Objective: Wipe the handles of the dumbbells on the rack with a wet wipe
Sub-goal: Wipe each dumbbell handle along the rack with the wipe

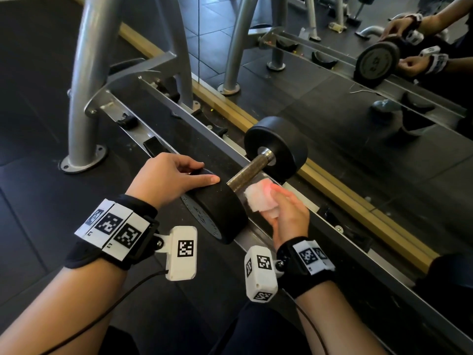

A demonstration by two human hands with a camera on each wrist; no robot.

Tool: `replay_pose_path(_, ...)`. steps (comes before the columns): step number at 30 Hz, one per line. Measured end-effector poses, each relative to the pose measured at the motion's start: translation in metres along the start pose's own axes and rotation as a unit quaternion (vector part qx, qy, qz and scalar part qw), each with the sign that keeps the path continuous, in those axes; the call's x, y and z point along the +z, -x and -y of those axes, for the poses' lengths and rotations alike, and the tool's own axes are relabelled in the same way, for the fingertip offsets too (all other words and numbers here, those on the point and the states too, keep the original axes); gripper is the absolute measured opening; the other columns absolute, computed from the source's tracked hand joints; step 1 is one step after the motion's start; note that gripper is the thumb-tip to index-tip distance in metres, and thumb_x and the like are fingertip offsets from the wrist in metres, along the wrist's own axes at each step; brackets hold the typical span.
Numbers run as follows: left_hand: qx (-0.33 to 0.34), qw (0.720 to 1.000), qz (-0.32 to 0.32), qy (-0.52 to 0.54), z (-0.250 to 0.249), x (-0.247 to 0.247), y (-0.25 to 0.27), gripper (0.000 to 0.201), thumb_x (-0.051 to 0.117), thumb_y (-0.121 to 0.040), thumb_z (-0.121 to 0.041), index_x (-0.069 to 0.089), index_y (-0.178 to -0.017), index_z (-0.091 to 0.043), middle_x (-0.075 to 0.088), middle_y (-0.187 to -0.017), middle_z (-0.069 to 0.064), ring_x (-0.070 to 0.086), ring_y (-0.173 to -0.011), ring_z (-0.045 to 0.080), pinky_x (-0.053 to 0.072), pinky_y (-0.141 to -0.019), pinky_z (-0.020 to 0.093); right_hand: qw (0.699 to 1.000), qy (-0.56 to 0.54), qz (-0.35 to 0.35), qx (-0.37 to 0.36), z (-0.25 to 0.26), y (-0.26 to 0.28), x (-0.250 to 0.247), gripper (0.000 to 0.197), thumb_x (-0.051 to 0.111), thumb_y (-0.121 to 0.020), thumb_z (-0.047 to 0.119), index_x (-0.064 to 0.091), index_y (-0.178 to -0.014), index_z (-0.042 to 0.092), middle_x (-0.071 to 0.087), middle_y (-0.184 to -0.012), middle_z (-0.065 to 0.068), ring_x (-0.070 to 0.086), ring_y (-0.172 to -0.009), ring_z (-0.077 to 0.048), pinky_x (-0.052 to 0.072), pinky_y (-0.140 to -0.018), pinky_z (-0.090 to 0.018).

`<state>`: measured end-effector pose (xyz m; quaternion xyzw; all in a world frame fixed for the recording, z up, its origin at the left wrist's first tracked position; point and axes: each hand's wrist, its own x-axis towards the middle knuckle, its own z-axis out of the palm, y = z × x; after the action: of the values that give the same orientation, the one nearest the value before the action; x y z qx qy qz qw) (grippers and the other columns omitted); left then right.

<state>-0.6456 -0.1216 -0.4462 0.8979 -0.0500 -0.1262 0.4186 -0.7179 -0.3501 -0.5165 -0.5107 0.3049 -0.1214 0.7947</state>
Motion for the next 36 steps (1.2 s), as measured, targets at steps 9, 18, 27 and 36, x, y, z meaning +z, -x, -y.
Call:
replay_pose_path(9, -0.006, 1.000, 0.001, 0.000, -0.002, -0.001, 0.002, 0.053, 0.076, -0.070, -0.060, 0.069, -0.116, -0.036, 0.067, -0.113, -0.014, 0.058, -0.108, 0.005, 0.039, -0.086, 0.022, 0.977, 0.203, 0.017, -0.056, -0.002, -0.022, 0.032, 0.028, 0.067, -0.085, 0.007, 0.070, -0.080, 0.034, 0.063, -0.102, 0.013, 0.062, -0.103, -0.016, 0.056, -0.091, -0.048)
replay_pose_path(18, -0.012, 1.000, 0.020, 0.015, 0.000, -0.002, -0.005, 0.054, 0.074, -0.061, -0.064, 0.071, -0.108, -0.037, 0.069, -0.104, -0.015, 0.060, -0.099, 0.002, 0.038, -0.073, 0.014, 0.969, 0.194, 0.147, -0.049, -0.009, 0.010, 0.011, 0.029, 0.066, -0.087, 0.004, 0.065, -0.071, 0.028, 0.071, -0.088, -0.002, 0.068, -0.085, -0.021, 0.056, -0.072, -0.032)
replay_pose_path(27, -0.020, 0.999, 0.013, 0.035, 0.000, -0.004, -0.008, 0.052, 0.076, -0.054, -0.066, 0.075, -0.097, -0.037, 0.073, -0.099, -0.016, 0.063, -0.100, 0.003, 0.038, -0.076, 0.014, 0.980, 0.195, 0.027, 0.028, -0.001, -0.011, 0.026, 0.020, 0.063, -0.084, -0.004, 0.066, -0.077, 0.015, 0.068, -0.097, -0.016, 0.066, -0.095, -0.034, 0.059, -0.082, -0.044)
replay_pose_path(36, -0.028, 0.999, -0.010, 0.022, -0.002, 0.001, 0.001, 0.050, 0.077, -0.065, -0.063, 0.073, -0.108, -0.038, 0.070, -0.101, -0.013, 0.062, -0.100, 0.005, 0.040, -0.075, 0.014, 0.992, 0.052, 0.087, 0.076, 0.003, 0.009, 0.010, 0.021, 0.060, -0.085, -0.009, 0.064, -0.078, 0.010, 0.071, -0.079, -0.012, 0.070, -0.076, -0.027, 0.058, -0.074, -0.035)
